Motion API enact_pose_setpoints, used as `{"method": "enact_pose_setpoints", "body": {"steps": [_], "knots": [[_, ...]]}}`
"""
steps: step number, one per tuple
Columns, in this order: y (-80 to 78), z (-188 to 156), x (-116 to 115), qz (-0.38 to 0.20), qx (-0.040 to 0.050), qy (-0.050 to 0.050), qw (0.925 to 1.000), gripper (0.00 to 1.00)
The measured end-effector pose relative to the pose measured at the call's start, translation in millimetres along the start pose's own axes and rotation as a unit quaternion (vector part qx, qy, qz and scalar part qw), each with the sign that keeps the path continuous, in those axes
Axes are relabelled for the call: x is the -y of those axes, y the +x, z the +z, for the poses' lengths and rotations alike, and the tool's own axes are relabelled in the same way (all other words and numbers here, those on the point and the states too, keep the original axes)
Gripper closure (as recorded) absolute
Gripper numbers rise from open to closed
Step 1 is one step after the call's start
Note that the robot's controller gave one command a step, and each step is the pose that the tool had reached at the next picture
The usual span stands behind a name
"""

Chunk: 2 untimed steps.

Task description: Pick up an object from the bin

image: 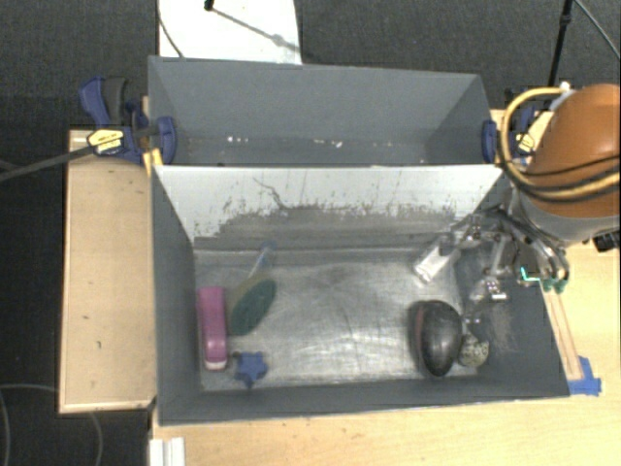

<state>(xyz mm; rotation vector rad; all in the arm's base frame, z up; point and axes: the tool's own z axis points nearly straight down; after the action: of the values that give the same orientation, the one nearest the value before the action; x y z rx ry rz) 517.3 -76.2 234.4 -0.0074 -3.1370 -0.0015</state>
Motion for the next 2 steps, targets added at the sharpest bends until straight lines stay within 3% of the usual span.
{"method": "enact_pose_setpoints", "body": {"steps": [1, 2], "knots": [[25.4, 97.3, 4.5, -0.026, -0.0011, 0.0, 0.9997, 0.0], [20.7, 160.9, 14.3, -0.019, 0.0012, 0.0, 0.9998, 0.0]]}}
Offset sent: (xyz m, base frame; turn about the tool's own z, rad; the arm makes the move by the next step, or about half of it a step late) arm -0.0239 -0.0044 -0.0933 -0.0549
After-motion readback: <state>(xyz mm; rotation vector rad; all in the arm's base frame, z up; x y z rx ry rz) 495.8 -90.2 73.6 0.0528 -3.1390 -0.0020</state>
